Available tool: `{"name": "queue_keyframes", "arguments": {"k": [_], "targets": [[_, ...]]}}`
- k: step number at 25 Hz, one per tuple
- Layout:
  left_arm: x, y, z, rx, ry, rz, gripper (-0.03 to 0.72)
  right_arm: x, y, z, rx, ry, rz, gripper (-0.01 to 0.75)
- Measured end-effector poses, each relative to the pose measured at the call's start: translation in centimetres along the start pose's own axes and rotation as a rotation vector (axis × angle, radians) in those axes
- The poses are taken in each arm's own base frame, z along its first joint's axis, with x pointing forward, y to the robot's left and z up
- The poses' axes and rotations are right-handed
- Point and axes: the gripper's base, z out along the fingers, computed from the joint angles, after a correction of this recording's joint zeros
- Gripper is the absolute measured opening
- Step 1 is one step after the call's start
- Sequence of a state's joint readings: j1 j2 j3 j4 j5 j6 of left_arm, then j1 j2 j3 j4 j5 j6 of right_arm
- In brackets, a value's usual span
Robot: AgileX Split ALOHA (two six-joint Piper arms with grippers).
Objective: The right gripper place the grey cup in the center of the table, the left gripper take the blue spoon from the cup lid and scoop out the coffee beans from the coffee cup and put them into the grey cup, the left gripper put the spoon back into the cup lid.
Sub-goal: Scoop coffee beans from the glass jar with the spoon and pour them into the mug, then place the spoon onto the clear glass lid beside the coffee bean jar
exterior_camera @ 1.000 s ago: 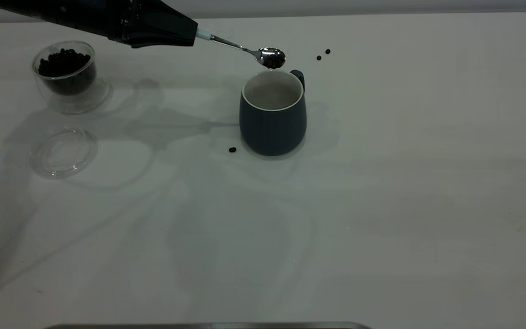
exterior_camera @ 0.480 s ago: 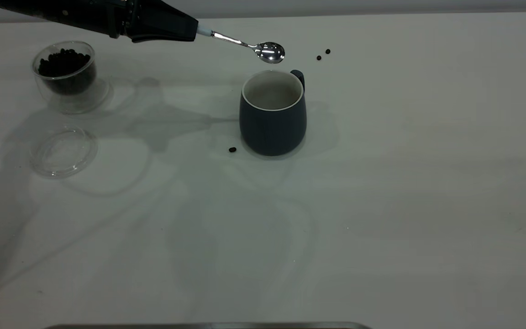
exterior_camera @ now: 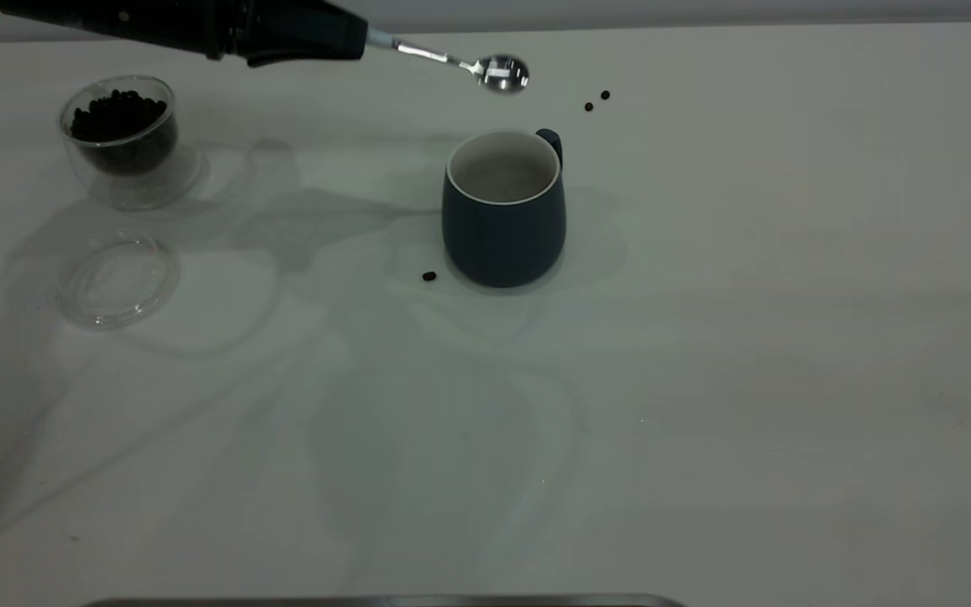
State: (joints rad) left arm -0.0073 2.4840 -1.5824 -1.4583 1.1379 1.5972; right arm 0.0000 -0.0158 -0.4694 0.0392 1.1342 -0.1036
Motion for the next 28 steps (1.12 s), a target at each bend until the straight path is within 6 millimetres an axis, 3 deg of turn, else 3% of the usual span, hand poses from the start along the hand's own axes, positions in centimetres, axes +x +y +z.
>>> {"name": "queue_keyframes", "arguments": {"k": [8, 11, 14, 22, 28], "targets": [[0.0, -0.3, -2.2, -0.026, 0.038, -0.071, 0.126, 0.0, 0.0, 0.0, 0.0, 0.0, 0.0, 0.461], [0.0, -1.6, -4.1, -0.044, 0.022, -0.068, 0.126, 0.0, 0.0, 0.0, 0.0, 0.0, 0.0, 0.461], [1.1, -2.6, -7.3, -0.084, -0.025, -0.096, 0.126, 0.0, 0.0, 0.0, 0.0, 0.0, 0.0, 0.461], [8.2, -2.4, -16.4, -0.22, -0.174, -0.344, 0.126, 0.0, 0.0, 0.0, 0.0, 0.0, 0.0, 0.461], [11.9, -2.8, -20.7, -0.277, -0.197, -0.43, 0.126, 0.0, 0.0, 0.0, 0.0, 0.0, 0.0, 0.461]]}}
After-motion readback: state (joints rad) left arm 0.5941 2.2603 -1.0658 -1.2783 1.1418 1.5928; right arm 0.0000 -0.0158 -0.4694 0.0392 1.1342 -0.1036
